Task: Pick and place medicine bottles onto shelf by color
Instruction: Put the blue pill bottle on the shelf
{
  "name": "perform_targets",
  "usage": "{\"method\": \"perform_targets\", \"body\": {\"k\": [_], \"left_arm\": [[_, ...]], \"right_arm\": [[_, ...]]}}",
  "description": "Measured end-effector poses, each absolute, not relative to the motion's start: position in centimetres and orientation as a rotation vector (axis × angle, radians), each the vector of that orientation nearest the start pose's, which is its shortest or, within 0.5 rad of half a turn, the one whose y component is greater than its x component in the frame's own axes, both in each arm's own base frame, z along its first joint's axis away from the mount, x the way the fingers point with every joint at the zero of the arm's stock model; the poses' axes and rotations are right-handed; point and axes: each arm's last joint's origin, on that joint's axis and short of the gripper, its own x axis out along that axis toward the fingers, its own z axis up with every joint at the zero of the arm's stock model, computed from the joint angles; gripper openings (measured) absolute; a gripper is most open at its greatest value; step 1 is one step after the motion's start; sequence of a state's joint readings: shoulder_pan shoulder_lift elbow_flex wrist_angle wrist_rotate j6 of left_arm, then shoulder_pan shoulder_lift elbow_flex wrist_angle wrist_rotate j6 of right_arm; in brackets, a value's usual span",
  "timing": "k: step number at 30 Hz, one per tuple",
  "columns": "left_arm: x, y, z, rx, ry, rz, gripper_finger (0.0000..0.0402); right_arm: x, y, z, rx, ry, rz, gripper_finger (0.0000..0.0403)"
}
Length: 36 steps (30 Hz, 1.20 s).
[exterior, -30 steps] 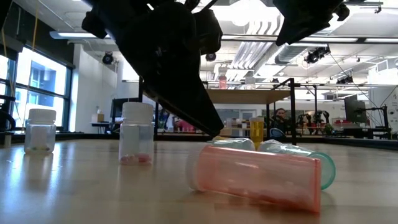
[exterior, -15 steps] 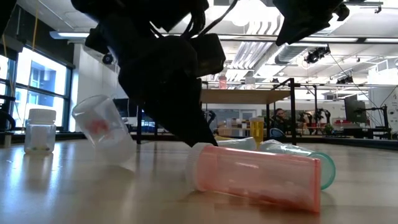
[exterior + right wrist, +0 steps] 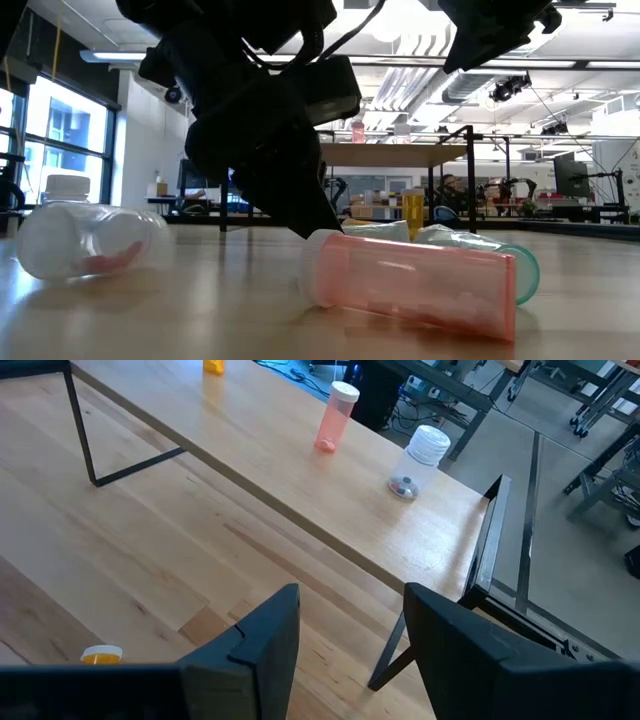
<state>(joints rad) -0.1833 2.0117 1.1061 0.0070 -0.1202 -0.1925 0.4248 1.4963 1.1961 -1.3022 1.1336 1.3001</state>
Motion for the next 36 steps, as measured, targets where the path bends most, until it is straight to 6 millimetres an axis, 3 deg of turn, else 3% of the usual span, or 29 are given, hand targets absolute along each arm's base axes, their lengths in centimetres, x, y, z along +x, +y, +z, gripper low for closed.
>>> {"method": "perform_targets", "body": {"k": [2, 7, 13, 25, 36], "left_arm": [[38.5, -6.7, 11.1, -0.022, 0.892, 0.017, 0.0077], [38.2, -6.1, 11.7, -0.011, 0.915, -0.005, 0.0075], [36.7, -4.8, 14.1, -0.018, 0.881, 0.014, 0.0081], [29.8, -0.2, 17.2, -0.1, 0.537, 0.076, 0.0082], [24.7, 2.7, 18.0, -0.059, 0.165, 0.031, 0.0083]], "right_arm": [[23.8, 7.9, 27.2, -0.015, 0.554, -1.066, 0.0172], [23.8, 7.9, 27.2, -0.022, 0.56, -1.063, 0.0172], [23.9, 7.9, 27.2, -0.02, 0.559, -1.059, 0.0172], [24.9, 8.4, 27.2, -0.024, 0.54, -1.002, 0.0172], [29.0, 7.7, 28.4, -0.048, 0.52, -0.82, 0.0172]]}}
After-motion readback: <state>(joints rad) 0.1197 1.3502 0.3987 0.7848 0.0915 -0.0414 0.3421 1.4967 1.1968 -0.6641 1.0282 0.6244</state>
